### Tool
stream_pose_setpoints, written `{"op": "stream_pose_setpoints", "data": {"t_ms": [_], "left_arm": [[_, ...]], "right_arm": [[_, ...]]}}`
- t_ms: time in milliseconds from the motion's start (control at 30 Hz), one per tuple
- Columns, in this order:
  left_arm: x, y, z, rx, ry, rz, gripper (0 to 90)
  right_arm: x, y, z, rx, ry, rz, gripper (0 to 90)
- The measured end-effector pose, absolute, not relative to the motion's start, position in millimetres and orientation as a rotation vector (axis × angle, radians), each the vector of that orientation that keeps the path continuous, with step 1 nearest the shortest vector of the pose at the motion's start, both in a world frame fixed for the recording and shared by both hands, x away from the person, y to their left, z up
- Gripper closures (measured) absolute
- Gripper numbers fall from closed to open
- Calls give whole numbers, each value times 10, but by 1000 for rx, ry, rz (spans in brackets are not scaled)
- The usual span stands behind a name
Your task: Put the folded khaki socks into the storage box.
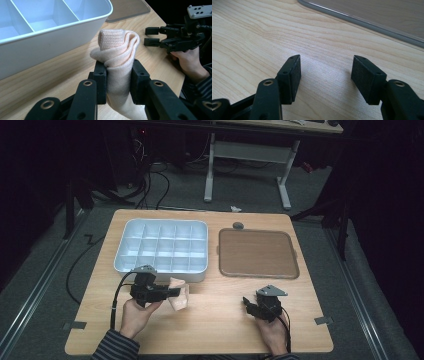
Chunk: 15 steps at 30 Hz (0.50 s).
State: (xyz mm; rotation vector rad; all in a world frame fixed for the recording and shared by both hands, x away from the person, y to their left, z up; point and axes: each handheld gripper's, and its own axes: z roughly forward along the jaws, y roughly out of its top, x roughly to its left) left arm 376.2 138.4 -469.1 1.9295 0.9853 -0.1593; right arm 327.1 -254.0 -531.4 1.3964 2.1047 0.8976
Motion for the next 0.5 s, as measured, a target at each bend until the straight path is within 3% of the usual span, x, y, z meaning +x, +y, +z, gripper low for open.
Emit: {"op": "stream_pose_setpoints", "data": {"t_ms": [500], "left_arm": [[3854, 1533, -4471, 1930, 985, -107, 713]], "right_arm": [[3269, -2540, -5314, 1394, 2104, 897, 411]]}}
